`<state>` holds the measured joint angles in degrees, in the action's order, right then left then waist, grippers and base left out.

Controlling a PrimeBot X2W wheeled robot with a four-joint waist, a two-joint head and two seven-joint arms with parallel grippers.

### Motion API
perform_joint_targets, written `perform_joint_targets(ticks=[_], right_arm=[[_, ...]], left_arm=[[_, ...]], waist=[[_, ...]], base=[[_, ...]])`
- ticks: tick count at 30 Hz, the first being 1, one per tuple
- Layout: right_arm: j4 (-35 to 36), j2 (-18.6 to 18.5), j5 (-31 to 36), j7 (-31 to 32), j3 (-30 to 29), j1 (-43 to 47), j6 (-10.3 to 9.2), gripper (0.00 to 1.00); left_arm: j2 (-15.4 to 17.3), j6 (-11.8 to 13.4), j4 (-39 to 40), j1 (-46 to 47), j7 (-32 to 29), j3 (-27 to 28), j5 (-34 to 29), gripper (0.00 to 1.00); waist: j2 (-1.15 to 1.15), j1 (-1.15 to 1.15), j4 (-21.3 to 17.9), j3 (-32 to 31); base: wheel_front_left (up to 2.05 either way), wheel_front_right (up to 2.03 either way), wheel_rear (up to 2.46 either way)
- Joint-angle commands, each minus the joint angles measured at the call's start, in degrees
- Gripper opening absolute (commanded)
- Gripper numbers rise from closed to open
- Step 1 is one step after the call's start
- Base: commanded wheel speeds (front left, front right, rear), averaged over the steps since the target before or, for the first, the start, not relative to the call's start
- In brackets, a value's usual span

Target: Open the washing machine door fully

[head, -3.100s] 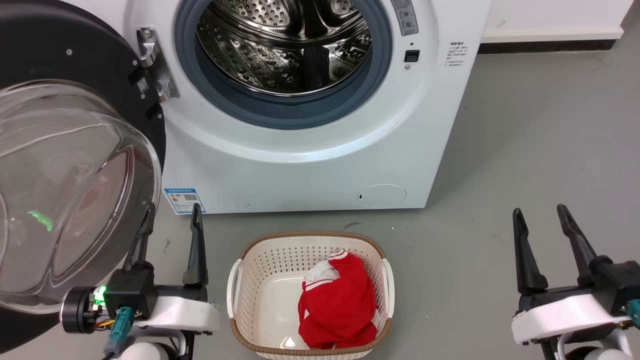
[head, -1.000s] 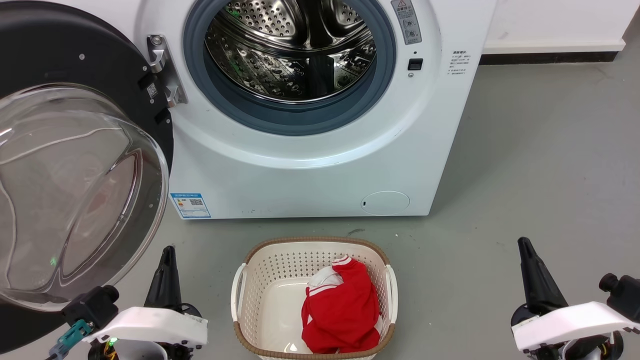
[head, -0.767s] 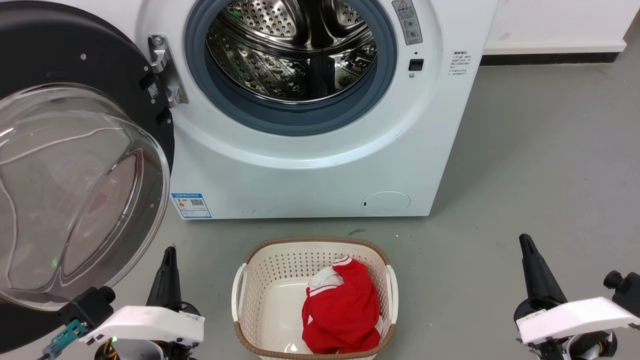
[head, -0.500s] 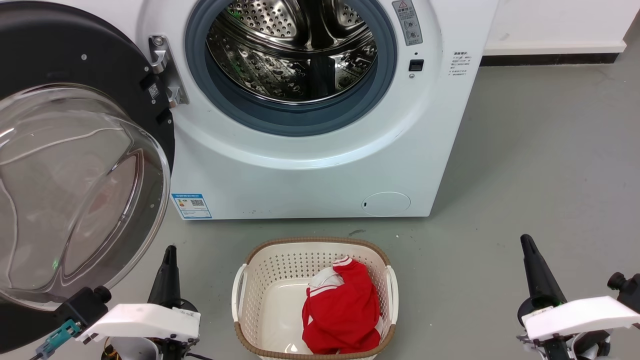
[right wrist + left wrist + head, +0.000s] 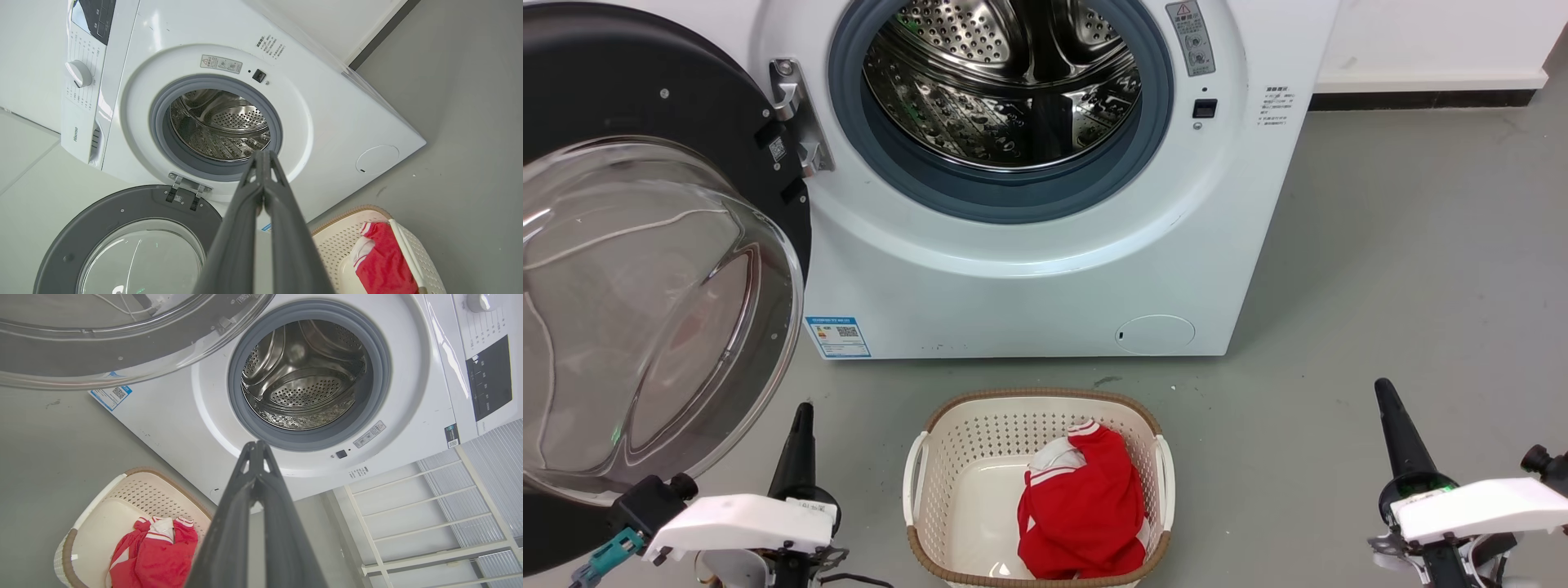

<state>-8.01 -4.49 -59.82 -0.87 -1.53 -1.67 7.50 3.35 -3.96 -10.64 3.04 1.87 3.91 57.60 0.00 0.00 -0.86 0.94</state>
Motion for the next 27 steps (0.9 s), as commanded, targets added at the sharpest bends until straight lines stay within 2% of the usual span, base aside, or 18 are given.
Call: perform_joint_targets(ticks=[1,27], right_arm=[[0.03,-0.38,-2.14,0.25,-0.27,-1.46,0.00,0.00],[-2.65,-0.30,-16.83,2.68,-1.32,-3.00,-0.01,0.00]], left_arm=[[0.09,-0.40,0.25,1.68,-0.48,0.27,2.01,0.00],[-0.17,-1.87,-1.42,2.56,-4.18,1.41,16.84,0.00]], waist=[[0.00,0.00,0.03,-0.02],[0.00,0.00,0.35,-0.31]], base=[[0.00,0.00,0.00],[0.00,0.00,0.00]])
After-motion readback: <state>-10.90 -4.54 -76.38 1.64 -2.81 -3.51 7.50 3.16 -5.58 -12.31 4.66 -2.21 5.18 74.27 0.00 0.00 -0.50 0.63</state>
